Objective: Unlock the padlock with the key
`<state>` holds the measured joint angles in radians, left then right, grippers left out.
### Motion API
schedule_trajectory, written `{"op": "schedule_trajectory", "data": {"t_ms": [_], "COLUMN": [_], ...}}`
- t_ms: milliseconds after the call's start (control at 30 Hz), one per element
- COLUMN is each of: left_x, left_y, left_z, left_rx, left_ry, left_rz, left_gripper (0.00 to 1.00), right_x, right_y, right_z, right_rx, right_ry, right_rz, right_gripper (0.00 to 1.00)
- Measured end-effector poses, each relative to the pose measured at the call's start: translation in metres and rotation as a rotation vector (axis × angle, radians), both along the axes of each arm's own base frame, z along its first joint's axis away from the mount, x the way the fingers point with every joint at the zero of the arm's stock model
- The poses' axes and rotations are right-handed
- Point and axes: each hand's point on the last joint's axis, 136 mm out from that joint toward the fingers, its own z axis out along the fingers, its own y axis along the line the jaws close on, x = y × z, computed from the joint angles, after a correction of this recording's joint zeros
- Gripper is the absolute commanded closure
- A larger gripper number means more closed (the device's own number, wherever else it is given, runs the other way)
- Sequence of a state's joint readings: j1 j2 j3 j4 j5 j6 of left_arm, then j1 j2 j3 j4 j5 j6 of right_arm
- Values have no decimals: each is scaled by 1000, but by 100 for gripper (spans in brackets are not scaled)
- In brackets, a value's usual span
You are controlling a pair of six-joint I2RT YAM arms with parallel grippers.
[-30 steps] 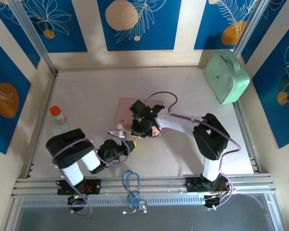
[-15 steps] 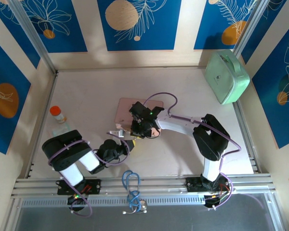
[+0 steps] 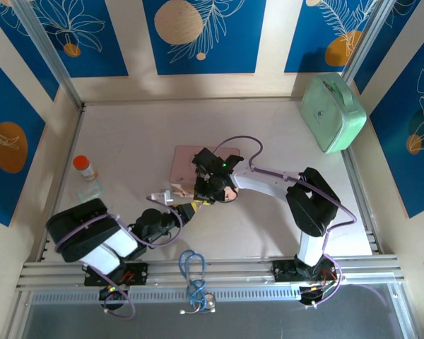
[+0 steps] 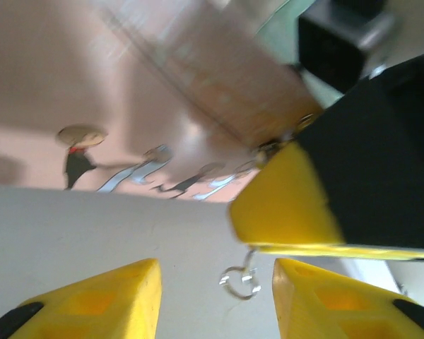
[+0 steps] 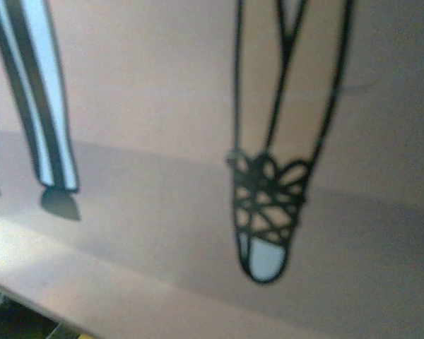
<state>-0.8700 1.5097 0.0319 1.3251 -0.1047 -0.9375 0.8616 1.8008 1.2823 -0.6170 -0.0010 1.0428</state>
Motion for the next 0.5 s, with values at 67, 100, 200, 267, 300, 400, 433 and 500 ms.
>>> {"op": "schedule_trajectory", "data": {"t_ms": [67,100,200,267,300,400,433,500], "left_x": [0,0,-1,0,0,0,0,0], "left_y": [-3,-5,-11,-15,-16,-18,-19,-20], "left_z": [10,12,18,21,21,18,14,6], "left_rx": [-18,-11,8,19,25,38,48,62], "left_ry": [-20,-26,-48,-60,-67,-68,-64,-54], "left_rz": [-10,-16,-41,-55,-61,-70,-71,-79], "left_gripper": [59,60,68,70,71,73,74,74], "right_x": [0,0,1,2,3,3,3,4], "right_y": [0,1,0,-1,-1,0,0,0], "right_z": [1,2,4,5,5,6,6,5], "right_rx": [3,8,17,20,21,31,34,48], "right_ry": [0,0,3,7,7,12,13,13], "right_rz": [0,0,-2,-7,-8,-9,-8,-10], "right_gripper": [100,100,100,100,100,100,100,100]}}
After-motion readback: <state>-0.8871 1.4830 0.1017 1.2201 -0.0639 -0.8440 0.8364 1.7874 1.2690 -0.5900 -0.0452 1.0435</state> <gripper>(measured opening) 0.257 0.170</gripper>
